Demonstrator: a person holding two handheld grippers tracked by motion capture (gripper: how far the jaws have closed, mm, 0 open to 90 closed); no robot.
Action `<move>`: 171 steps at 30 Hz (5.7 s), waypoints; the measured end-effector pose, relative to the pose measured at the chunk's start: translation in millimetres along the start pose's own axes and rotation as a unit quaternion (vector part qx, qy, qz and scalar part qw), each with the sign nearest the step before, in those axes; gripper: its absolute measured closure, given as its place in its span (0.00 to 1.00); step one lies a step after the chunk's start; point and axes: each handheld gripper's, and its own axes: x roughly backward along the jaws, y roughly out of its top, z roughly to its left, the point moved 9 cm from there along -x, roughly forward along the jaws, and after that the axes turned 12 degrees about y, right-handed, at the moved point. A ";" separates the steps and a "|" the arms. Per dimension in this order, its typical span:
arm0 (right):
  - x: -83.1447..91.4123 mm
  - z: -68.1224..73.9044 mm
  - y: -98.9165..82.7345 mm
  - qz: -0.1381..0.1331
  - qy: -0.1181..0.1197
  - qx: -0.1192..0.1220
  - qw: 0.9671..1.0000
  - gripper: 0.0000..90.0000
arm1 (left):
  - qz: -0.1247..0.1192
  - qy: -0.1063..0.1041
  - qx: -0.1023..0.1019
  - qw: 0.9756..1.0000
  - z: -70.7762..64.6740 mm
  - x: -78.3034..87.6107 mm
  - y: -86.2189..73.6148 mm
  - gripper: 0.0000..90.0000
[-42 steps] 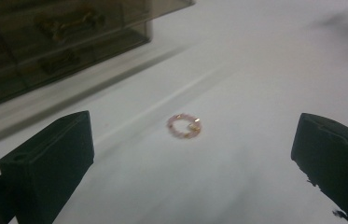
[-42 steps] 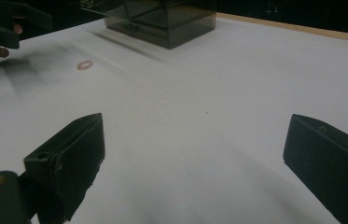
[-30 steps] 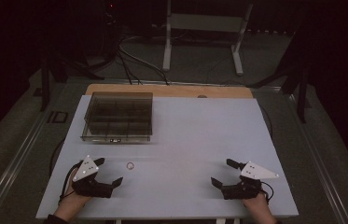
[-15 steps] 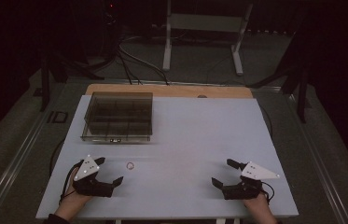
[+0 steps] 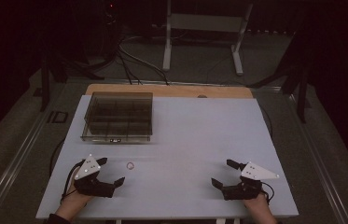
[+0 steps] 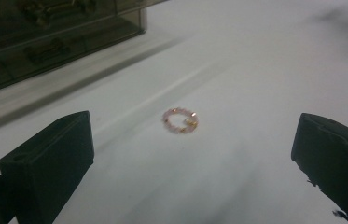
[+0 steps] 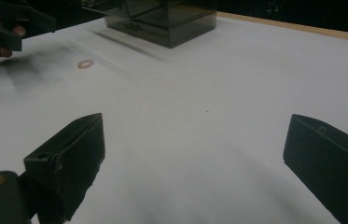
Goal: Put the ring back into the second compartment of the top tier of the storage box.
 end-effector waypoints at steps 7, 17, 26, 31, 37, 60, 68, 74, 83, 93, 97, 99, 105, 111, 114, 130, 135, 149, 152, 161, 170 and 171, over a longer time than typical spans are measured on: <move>-0.3 0.4 -0.4 0.001 0.001 -0.002 1.000 0.06 | -0.008 -0.020 -0.004 1.000 -6.6 -2.5 14.9 0.00; -0.5 0.8 -2.7 0.006 0.002 -0.002 1.000 0.06 | 0.016 -0.016 0.020 1.000 -18.5 -11.7 33.4 0.00; -0.5 2.0 -2.1 0.006 0.006 0.001 1.000 0.06 | 0.020 0.051 0.021 0.998 -15.1 -35.4 34.3 0.01; -0.3 2.4 -2.0 0.006 0.006 0.002 1.000 0.06 | -0.001 0.062 0.028 0.998 -4.4 -37.6 36.8 0.04; -0.6 2.8 -1.8 0.006 0.007 0.002 1.000 0.06 | 0.032 0.081 0.021 0.996 1.5 -42.0 26.3 0.06; -0.5 2.8 -1.7 0.006 0.008 0.003 1.000 0.06 | 0.093 0.047 0.003 0.995 -1.0 -56.0 5.1 0.71; 0.1 2.8 -2.1 0.007 0.007 0.002 1.000 0.06 | 0.108 0.052 -0.005 0.993 2.8 -62.6 1.3 0.79; 0.2 2.5 -2.1 0.007 0.007 0.002 1.000 0.06 | 0.118 0.043 -0.016 0.992 -1.3 -63.7 -0.1 0.83; -0.5 2.7 -1.8 0.006 0.007 0.002 1.000 0.06 | 0.123 0.037 -0.015 0.992 -0.1 -65.6 0.3 0.93; -0.8 2.9 -2.3 0.007 0.008 0.002 1.000 0.06 | 0.115 0.022 -0.003 0.993 -0.8 -65.1 1.6 0.97; -0.1 2.2 -2.0 0.005 0.007 0.001 1.000 0.06 | 0.107 0.018 -0.004 0.994 -3.2 -64.5 4.9 0.97; 0.3 1.8 -1.6 0.003 0.006 -0.002 1.000 0.06 | 0.097 0.017 -0.010 0.995 -4.9 -62.8 8.2 0.97; 0.5 2.0 -1.7 0.004 0.007 -0.001 1.000 0.06 | 0.078 0.009 -0.009 0.997 -7.4 -58.2 15.2 0.97; 0.8 2.1 -1.3 0.003 0.006 -0.001 1.000 0.06 | 0.067 0.007 -0.022 0.997 -12.1 -53.2 21.3 0.97; 0.6 2.0 -2.0 0.005 0.006 0.000 1.000 0.06 | 0.065 0.003 -0.021 0.998 -13.9 -51.6 23.0 0.97; 0.5 0.9 -2.1 0.005 0.003 -0.001 1.000 0.06 | 0.049 -0.003 -0.037 0.998 -23.1 -37.3 35.3 0.98; 0.4 0.5 -2.4 0.005 0.002 -0.003 1.000 0.06 | 0.046 -0.006 -0.038 0.998 -25.3 -32.6 39.2 0.98; 0.2 0.5 -2.4 0.005 0.001 -0.003 1.000 0.06 | 0.031 -0.016 -0.037 0.999 -25.2 -17.5 56.4 0.98; -0.1 0.4 -2.6 0.005 0.001 -0.004 1.000 0.06 | 0.026 -0.015 -0.036 0.999 -22.5 -14.3 60.9 0.98; -0.1 0.3 -2.4 0.005 0.001 -0.004 1.000 0.06 | 0.013 -0.004 -0.037 0.999 -13.7 -7.4 74.5 0.98; -0.2 0.7 -2.9 0.007 0.002 -0.003 1.000 0.06 | 0.002 0.009 -0.031 0.999 0.0 -4.2 87.2 0.98; -0.1 0.5 -2.7 0.006 0.002 -0.003 1.000 0.06 | 0.001 0.010 -0.030 1.000 1.3 -4.0 88.3 0.98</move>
